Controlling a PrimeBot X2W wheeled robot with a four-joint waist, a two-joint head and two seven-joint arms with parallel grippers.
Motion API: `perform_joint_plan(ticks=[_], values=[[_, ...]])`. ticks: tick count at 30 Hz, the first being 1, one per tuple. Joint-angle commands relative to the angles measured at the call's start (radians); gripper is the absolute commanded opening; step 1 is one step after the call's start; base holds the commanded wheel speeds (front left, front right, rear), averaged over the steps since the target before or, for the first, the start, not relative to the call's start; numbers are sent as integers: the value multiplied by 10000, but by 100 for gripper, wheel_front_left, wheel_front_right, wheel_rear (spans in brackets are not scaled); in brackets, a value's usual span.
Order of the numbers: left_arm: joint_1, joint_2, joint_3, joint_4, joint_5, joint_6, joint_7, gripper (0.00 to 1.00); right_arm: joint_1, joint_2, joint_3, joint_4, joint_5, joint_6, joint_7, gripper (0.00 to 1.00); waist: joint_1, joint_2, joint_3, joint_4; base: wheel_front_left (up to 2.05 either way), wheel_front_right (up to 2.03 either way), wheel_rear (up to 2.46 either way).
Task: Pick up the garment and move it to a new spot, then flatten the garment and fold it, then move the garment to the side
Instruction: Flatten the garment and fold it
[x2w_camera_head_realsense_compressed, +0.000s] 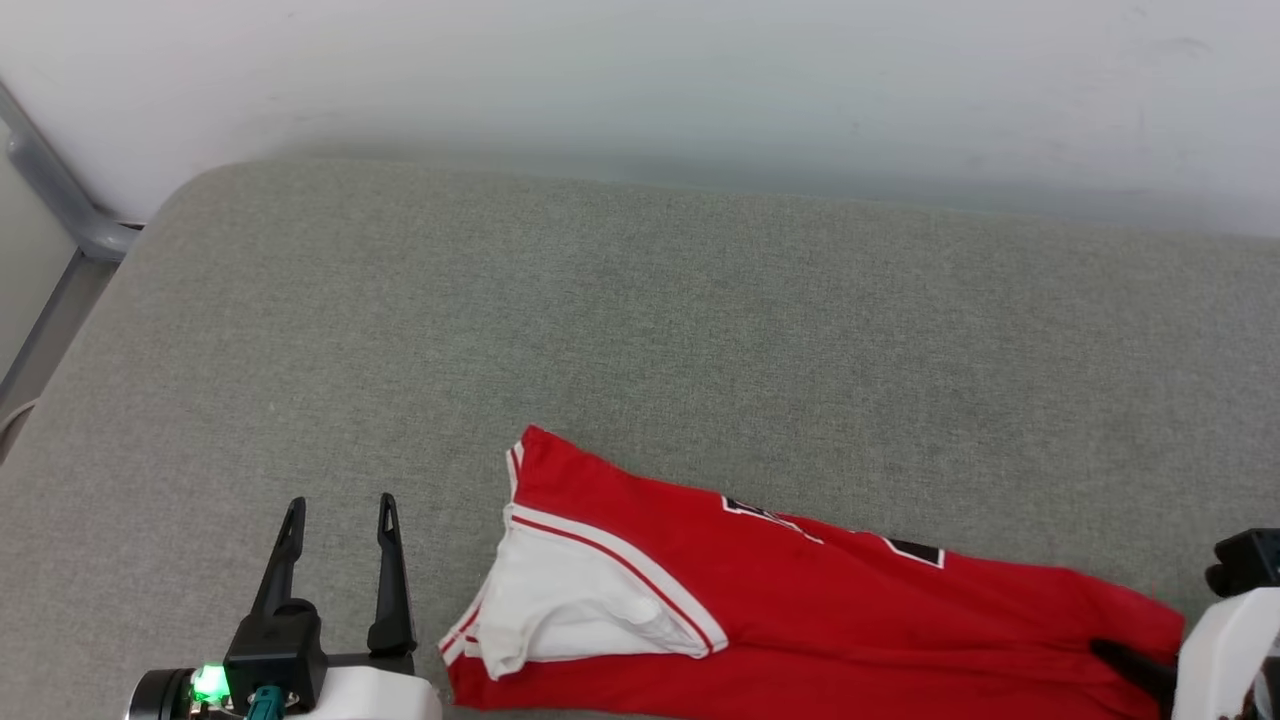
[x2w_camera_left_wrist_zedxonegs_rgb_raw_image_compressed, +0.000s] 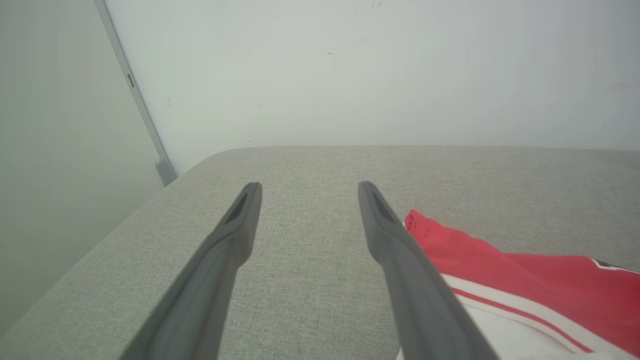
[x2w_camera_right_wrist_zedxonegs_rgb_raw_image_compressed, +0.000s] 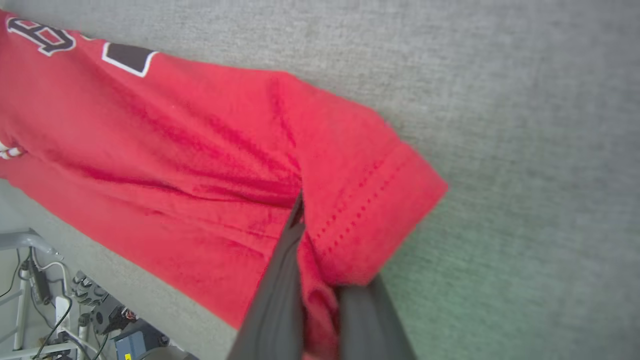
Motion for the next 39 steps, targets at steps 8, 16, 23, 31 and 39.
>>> perform_joint_plan(ticks=[8,16,23,31,39], values=[[239,-310,424,-129,491,-471,-46,100,26,-1022,-457,768,296,-24,-534,0,0,-1,-176,-73,0,0,0],[341,-392,573,-104,786,-749,-45,100,241,-1638,-933,1356,229,-23,-881,0,0,-1,-368,-145,0,0,0],[452,-435,637,-116,882,-920,-45,100,717,-1740,-1079,-20,558,-18,-744,0,0,-1,-567,-257,0,0,0],[421,-539,596,-84,965,-1067,-45,100,981,-1309,-1078,-2415,398,-18,-269,0,0,-1,-560,-298,0,0,0],[213,-634,480,-19,1029,-1185,-45,100,317,-138,-433,-3878,-478,-18,591,0,0,-1,-387,-114,0,0,0]])
